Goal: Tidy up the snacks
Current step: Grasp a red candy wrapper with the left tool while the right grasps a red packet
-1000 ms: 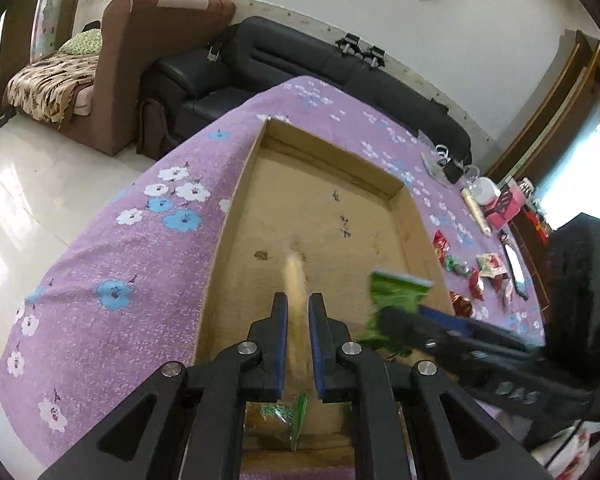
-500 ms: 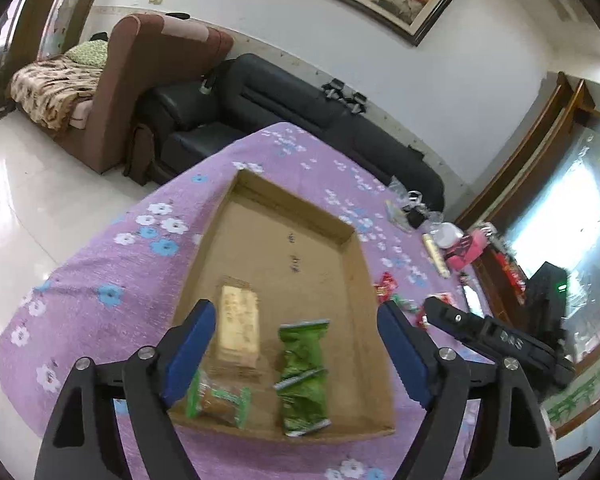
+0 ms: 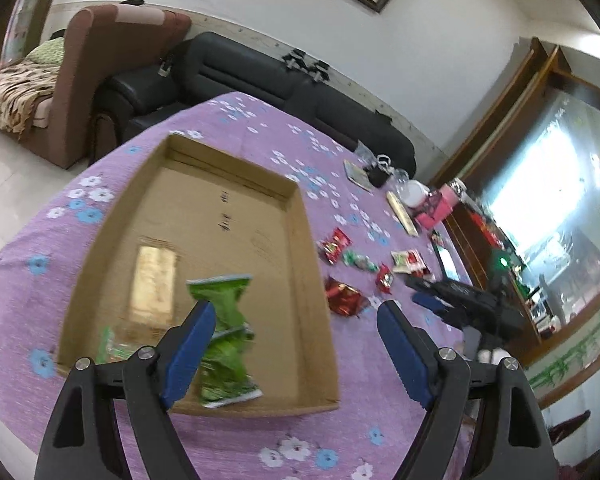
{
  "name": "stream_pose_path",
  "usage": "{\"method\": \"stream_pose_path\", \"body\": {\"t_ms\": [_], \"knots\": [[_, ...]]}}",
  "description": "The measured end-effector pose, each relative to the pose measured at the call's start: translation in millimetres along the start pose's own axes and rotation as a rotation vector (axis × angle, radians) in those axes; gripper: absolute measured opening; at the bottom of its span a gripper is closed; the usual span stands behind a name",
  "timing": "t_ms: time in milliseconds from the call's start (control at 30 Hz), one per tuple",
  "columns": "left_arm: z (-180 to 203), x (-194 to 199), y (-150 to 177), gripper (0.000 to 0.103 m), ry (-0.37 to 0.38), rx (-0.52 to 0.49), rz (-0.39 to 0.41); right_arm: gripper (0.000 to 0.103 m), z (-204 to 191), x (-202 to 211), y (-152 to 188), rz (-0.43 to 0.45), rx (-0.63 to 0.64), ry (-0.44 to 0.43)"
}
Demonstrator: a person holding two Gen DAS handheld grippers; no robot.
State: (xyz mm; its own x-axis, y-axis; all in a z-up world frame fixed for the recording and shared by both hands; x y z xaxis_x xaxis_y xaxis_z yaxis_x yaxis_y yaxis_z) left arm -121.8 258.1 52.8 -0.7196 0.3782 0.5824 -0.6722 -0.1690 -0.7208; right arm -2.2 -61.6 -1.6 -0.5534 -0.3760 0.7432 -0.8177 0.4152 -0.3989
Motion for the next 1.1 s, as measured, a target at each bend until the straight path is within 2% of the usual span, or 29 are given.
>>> {"method": "stream_pose_path", "body": {"t_ms": [133, 300, 367, 500, 667, 767, 833, 900, 967, 1033, 1100], "knots": [[20, -4, 0, 0.086, 0.000, -0.053, -0.014, 0.050, -12, -20, -7, 0.028, 0.004, 0.046], [53, -15, 1, 0.086, -0.002, -0.163, -0.044, 0.050, -27, -45, -7, 0.017, 0.105, 0.154], [67, -25, 1, 0.086, -0.001, -0.209, -0.064, 0.026, -27, -46, -5, 0.040, 0.146, 0.191], [92, -49, -2, 0.086, 0.007, -0.286, -0.105, 0.022, -17, -37, -3, 0.062, 0.170, 0.193], [117, -93, -10, 0.086, 0.007, -0.350, -0.175, 0.022, 9, -12, 0, 0.067, 0.145, 0.115], [126, -127, -13, 0.086, 0.007, -0.360, -0.240, 0.022, 29, -5, -3, 0.074, 0.086, 0.070], [128, -145, -14, 0.086, -0.029, -0.372, -0.269, 0.022, 39, -3, -6, 0.069, 0.041, 0.013], [126, -157, -17, 0.086, -0.109, -0.411, -0.269, 0.022, 42, -3, -9, 0.066, 0.025, 0.000], [120, -165, -18, 0.086, -0.153, -0.423, -0.279, 0.022, 41, -4, -9, 0.063, 0.025, -0.003], [113, -176, -14, 0.086, -0.155, -0.405, -0.325, 0.022, 41, -5, -8, 0.060, 0.027, -0.005], [113, -186, -5, 0.080, -0.117, -0.387, -0.387, 0.022, 42, -5, -8, 0.051, 0.020, -0.014]]}}
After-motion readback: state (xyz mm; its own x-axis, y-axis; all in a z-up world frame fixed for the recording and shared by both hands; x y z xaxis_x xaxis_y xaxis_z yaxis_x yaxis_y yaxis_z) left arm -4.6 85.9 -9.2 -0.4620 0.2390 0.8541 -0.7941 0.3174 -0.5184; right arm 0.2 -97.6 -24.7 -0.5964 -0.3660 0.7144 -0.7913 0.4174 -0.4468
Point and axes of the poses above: each gripper's, at about its wrist camera, not at the fingertips, and x roughly against the way its jaws point, z to its right, y to its underside, the point moved 4 cm from there along -x, roughly the way its jaws point, and after that the axes turned 10 degrees about -x, right-handed, at the moved point
